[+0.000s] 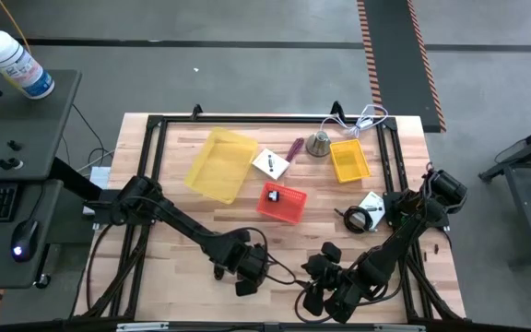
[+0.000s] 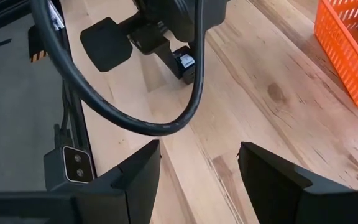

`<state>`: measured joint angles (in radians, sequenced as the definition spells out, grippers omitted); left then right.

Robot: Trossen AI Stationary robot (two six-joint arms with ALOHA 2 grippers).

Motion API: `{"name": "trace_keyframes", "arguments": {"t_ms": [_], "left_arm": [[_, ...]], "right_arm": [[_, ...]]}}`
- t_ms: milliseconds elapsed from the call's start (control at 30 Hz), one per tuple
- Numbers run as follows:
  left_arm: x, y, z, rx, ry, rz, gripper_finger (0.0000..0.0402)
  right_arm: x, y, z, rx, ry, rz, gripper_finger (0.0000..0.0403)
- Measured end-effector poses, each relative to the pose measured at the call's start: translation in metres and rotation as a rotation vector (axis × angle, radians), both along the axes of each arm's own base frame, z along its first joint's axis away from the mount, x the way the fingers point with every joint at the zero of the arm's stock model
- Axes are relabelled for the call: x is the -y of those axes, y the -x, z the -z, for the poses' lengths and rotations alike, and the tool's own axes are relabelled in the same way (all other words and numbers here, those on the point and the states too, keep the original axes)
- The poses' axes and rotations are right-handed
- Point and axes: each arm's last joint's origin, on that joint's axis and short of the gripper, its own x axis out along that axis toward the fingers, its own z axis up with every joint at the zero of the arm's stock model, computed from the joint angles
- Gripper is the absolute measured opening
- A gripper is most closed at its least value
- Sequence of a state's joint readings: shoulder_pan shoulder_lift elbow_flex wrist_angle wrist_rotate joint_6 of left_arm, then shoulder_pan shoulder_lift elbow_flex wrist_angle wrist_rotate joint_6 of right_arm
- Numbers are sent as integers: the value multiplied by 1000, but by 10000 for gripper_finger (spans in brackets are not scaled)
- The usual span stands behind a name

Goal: Pick and place items into bin
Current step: Put the black charger adapter into the orange bin

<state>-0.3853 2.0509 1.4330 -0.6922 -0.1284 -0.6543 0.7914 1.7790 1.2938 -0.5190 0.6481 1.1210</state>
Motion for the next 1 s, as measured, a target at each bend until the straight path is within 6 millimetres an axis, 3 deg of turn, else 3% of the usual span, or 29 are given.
{"name": "trace_keyframes", "arguments": {"t_ms": [133,267,500,733,1000], "left_arm": [[-7,-7,-15,30,-47,24,127],[-22,-19,-34,47,-104,55,118],[-65,-38,-64,58,-223,110,116],[-121,-44,-66,6,-298,135,120],[-160,-47,-66,5,-264,158,129]], "right_arm": [[0,0,0,-1,1,0,206],[0,0,0,-3,2,0,206],[0,1,0,-4,-4,0,206],[0,1,0,-7,-5,-2,206],[0,1,1,-8,-4,0,206]]}}
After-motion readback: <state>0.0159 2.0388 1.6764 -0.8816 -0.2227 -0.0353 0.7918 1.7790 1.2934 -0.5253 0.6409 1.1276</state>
